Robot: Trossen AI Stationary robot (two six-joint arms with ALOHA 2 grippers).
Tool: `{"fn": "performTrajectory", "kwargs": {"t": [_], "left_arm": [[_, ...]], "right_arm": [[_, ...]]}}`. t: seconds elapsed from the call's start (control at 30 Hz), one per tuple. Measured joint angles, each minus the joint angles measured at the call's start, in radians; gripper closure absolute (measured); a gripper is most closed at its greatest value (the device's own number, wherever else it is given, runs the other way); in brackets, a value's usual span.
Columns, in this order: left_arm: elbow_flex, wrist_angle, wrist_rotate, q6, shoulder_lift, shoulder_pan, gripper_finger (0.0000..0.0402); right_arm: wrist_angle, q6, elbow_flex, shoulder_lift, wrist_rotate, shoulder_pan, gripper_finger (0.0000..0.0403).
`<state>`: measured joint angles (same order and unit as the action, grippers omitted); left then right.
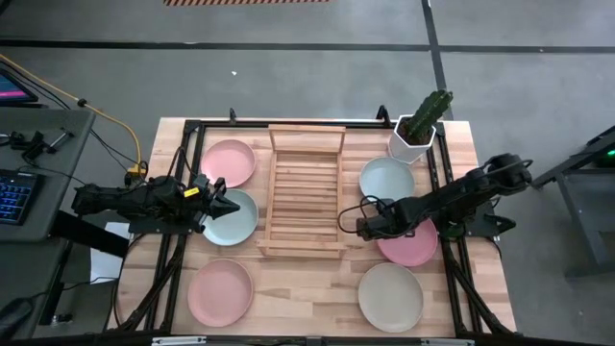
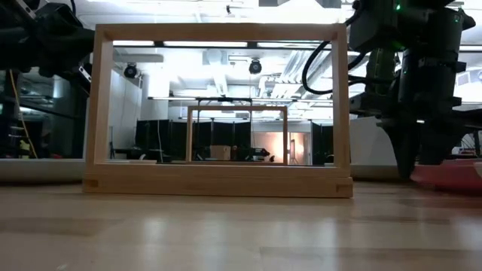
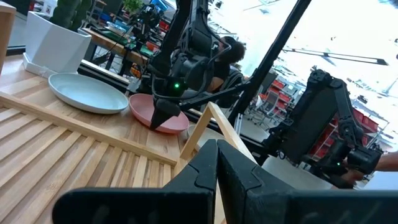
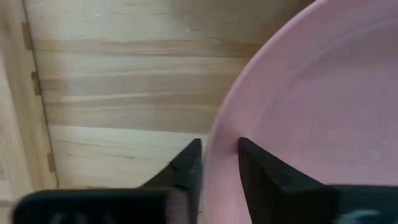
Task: Place and stack plates onto a shelf
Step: Put the pink plate on the shelf
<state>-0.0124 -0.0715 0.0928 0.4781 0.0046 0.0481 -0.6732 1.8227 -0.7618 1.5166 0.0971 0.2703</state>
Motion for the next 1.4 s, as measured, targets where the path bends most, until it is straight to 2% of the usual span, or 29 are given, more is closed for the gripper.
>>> {"fn": "performTrajectory", "kwargs": {"t": [0.07, 0.13, 0.37, 0.6, 0.8, 0.9, 1.07, 1.27, 1.4], "left_arm": [[0.000, 0.000, 0.000, 0.000, 0.000, 0.000, 0.0402], [0.000, 0.000, 0.000, 0.000, 0.000, 0.000, 0.0401], [0.000, 0.000, 0.000, 0.000, 0.000, 0.000, 0.0402], [0.000, 0.000, 0.000, 0.000, 0.000, 0.000, 0.0402], [0.000, 0.000, 0.000, 0.000, 0.000, 0.000, 0.0402], [0.000, 0.000, 0.000, 0.000, 0.000, 0.000, 0.0402], [0.000, 0.000, 0.000, 0.000, 0.000, 0.000, 0.0401], [0.000, 0.000, 0.000, 0.000, 0.000, 0.000, 0.0402], [0.000, 0.000, 0.000, 0.000, 0.000, 0.000, 0.0402]], "right_arm": [[-0.003, -0.019, -0.004, -0.007, -0.001, 0.000, 0.0373], [-0.024, -0.045, -0.017, -0.012, 0.000, 0.000, 0.0392], [-0.196, -0.161, -0.146, -0.057, 0.003, 0.002, 0.0400], [-0.401, -0.355, -0.365, -0.107, -0.026, 0.005, 0.0403], [-0.427, -0.568, -0.553, -0.132, -0.032, -0.001, 0.0403], [-0.410, -0.736, -0.643, -0.132, 0.010, -0.016, 0.0403], [-0.304, -1.136, -0.743, -0.099, 0.031, -0.072, 0.0403], [-0.130, -1.650, -0.763, 0.000, -0.023, -0.152, 0.0403], [-0.111, -1.859, -0.763, 0.094, -0.028, -0.210, 0.0403]]}}
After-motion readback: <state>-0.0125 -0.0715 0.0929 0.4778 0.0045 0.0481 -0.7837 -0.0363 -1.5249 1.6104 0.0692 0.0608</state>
